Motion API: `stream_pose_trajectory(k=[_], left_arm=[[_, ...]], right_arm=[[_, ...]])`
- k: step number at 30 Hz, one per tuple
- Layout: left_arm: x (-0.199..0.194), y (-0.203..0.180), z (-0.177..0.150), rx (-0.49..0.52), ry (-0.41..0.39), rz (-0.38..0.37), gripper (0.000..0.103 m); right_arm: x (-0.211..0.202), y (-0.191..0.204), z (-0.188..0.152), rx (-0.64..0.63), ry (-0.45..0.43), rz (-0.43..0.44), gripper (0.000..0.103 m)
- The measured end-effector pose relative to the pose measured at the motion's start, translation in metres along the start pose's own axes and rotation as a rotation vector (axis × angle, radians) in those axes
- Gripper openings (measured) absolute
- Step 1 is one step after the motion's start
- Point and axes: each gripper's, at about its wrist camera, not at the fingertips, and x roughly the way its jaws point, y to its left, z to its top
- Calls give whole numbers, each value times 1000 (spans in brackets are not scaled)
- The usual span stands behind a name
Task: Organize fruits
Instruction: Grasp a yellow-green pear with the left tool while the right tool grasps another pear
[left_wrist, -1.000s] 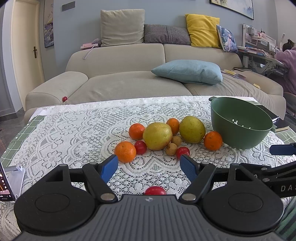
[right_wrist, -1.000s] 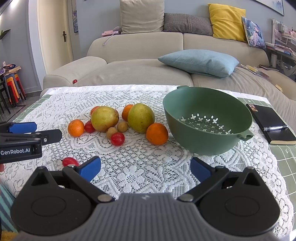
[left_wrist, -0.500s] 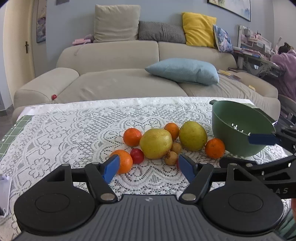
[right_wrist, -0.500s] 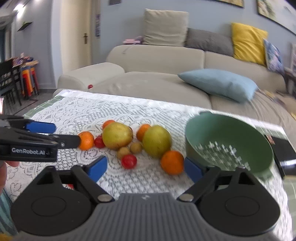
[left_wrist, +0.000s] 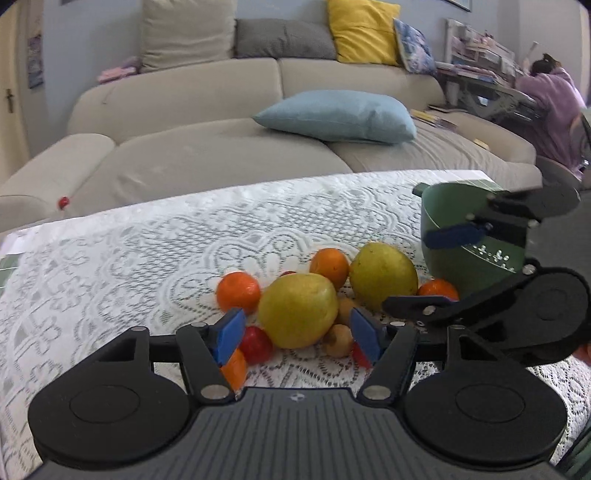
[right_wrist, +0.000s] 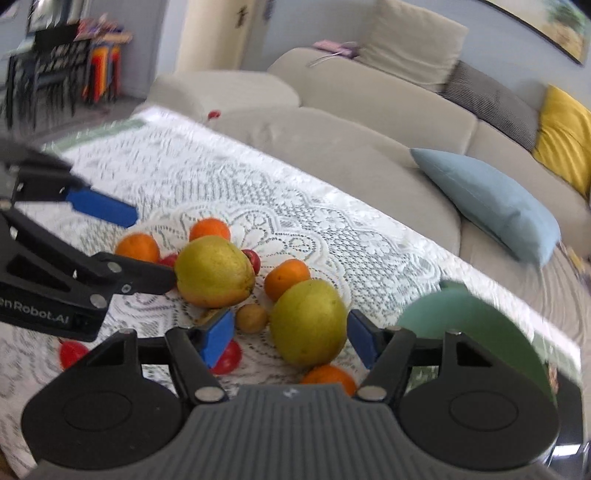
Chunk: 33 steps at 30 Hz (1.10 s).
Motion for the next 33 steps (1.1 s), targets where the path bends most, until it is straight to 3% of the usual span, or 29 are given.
stream_pose_trajectory(k=[7, 13, 25, 33], left_arm=[[22, 9, 6, 118, 0, -131, 81], [40, 5, 7, 208, 27, -147, 82], [68, 14, 8, 145, 112, -124, 84], [75, 18, 6, 78, 99, -130, 81]], right_arm=[[29, -5, 8, -141, 91, 54, 65], [49, -12, 9, -187, 147, 59, 65], [76, -11, 13, -235, 232, 91, 65], [78, -9, 14, -239, 240, 71, 63]])
